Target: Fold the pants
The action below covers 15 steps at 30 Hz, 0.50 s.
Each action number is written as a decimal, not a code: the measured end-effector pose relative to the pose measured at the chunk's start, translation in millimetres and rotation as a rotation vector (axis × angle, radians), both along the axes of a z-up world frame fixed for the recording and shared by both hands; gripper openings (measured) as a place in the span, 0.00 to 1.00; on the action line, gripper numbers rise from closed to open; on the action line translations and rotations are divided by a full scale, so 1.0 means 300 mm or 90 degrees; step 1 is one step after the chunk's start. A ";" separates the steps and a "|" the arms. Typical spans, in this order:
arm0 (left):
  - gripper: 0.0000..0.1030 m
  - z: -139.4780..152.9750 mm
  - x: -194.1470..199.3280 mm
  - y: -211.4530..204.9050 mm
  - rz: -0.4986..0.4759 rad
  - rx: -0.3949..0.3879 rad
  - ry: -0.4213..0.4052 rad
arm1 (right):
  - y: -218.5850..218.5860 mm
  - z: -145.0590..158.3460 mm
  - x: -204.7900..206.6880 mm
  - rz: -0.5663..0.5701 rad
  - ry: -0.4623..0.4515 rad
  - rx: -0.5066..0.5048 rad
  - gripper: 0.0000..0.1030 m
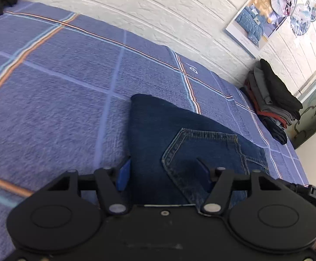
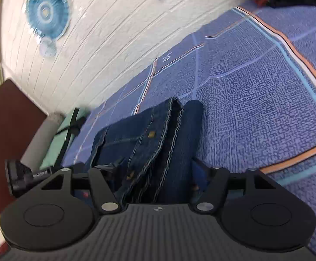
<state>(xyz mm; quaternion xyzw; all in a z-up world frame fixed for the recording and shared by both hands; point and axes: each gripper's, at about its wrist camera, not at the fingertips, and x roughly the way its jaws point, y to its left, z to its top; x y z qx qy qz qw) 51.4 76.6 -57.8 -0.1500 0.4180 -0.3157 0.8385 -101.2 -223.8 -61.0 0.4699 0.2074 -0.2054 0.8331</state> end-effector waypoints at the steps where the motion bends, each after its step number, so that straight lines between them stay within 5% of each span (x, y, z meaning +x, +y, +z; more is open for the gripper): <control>1: 0.60 -0.006 0.011 -0.011 -0.002 -0.002 -0.003 | -0.007 -0.008 0.008 -0.008 -0.005 0.007 0.92; 15: 0.63 -0.026 -0.005 -0.004 -0.051 -0.024 -0.013 | 0.021 -0.009 -0.004 0.016 -0.006 -0.001 0.76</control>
